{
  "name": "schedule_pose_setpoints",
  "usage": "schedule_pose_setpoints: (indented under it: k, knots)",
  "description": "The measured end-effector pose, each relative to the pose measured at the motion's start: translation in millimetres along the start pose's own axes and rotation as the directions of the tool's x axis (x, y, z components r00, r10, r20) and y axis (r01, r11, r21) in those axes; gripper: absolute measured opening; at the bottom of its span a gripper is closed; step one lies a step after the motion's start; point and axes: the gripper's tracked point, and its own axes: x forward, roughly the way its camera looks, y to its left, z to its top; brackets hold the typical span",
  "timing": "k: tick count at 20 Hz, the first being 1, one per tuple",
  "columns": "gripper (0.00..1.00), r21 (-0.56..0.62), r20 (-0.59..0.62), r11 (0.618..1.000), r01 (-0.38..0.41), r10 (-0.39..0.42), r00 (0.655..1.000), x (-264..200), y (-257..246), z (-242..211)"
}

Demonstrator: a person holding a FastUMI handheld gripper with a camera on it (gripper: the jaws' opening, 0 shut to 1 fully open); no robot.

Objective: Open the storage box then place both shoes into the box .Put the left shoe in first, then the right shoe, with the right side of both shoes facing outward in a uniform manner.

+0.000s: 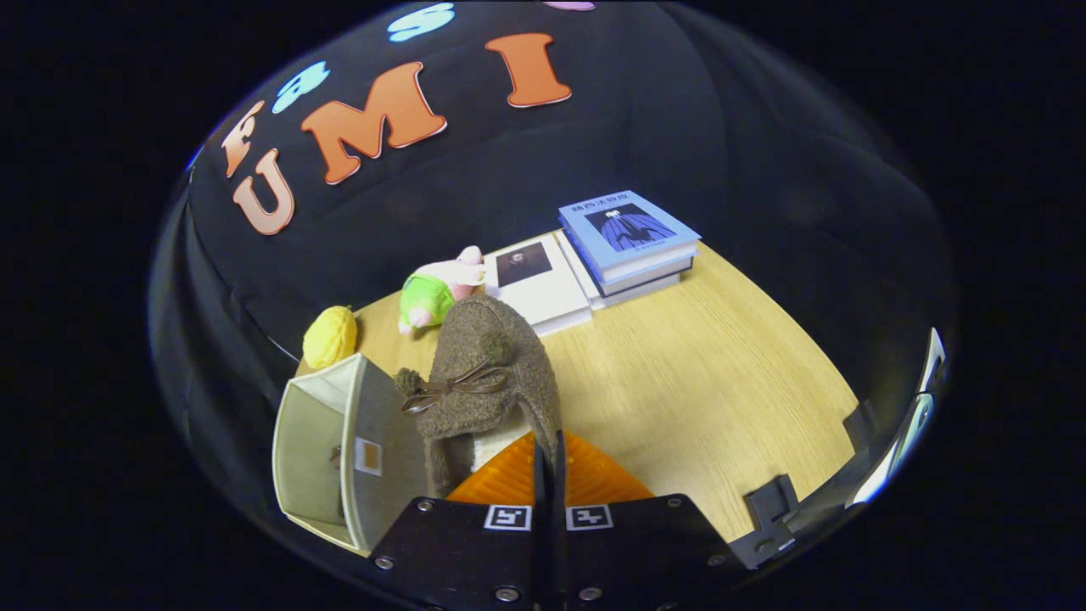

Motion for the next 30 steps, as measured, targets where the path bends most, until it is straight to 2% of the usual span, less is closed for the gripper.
schedule_pose_setpoints:
  k: [4, 8, 17, 19, 26, 28, 30]
  knots:
    - [0.00, 0.004, -0.016, 1.000, -0.010, 0.010, 1.000, -20, 49, 3]
    - [0.00, 0.050, -0.006, 0.996, -0.079, 0.079, 0.997, -33, 105, 4]
    - [0.01, 0.068, -0.054, 0.990, -0.126, 0.130, 0.990, -23, 195, -24]
    - [0.00, 0.066, -0.077, 0.991, -0.118, 0.123, 0.989, -16, 204, -38]
    - [0.01, 0.048, -0.137, 0.999, -0.006, 0.013, 0.990, 8, 192, -73]
    - [0.04, 0.076, -0.153, 0.997, 0.001, 0.010, 0.988, 5, 193, -76]
    - [0.19, 0.084, -0.136, 0.996, -0.007, 0.018, 0.991, -3, 195, -71]
